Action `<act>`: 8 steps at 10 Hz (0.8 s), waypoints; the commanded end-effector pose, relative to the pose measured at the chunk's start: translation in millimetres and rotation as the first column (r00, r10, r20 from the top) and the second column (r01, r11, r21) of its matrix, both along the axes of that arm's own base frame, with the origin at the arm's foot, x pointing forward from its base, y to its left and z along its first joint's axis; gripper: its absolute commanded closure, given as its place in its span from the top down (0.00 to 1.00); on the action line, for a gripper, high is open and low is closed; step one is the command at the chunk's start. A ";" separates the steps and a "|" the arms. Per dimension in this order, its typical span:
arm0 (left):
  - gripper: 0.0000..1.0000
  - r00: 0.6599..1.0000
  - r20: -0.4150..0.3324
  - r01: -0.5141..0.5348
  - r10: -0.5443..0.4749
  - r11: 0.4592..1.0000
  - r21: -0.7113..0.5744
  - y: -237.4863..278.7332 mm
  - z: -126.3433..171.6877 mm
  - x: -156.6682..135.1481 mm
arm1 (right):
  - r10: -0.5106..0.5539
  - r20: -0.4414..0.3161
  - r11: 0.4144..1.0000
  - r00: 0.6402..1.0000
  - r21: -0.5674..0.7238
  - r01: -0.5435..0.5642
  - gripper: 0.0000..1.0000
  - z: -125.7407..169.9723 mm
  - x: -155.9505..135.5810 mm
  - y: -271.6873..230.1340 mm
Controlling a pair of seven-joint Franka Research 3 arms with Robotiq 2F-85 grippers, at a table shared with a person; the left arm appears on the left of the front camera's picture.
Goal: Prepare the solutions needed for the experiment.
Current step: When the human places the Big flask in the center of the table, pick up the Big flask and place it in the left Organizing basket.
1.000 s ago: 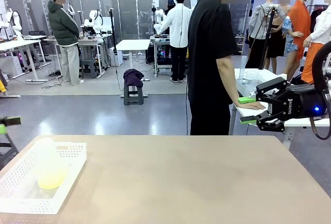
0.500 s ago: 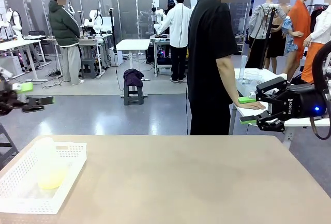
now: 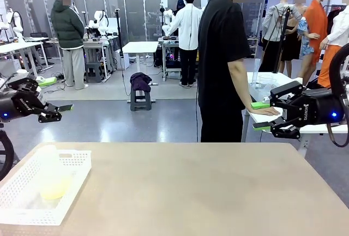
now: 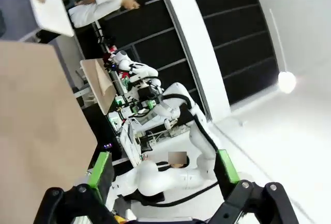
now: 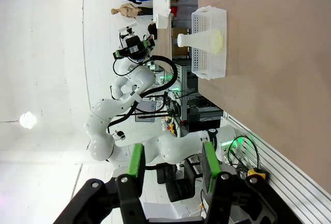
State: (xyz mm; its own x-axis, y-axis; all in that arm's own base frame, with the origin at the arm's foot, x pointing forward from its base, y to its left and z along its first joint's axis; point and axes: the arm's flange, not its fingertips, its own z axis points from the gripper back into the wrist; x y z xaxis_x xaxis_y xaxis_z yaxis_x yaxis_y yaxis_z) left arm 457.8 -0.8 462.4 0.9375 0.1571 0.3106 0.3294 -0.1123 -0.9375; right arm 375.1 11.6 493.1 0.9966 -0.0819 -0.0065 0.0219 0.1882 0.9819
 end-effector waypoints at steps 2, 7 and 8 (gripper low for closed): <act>1.00 0.998 -0.063 0.014 -0.013 1.000 0.022 -8.1 8.0 1.1 | 0.004 0.006 1.000 1.000 0.012 -0.004 0.56 2.1 -0.1 0.0; 1.00 0.999 -0.043 -0.006 0.006 1.000 0.012 -1.6 -1.5 1.7 | 0.004 0.006 1.000 1.000 0.012 -0.004 0.56 2.1 -0.1 0.0; 1.00 0.999 -0.043 -0.006 0.006 1.000 0.012 -1.6 -1.5 1.7 | 0.004 0.006 1.000 1.000 0.012 -0.004 0.56 2.1 -0.1 0.0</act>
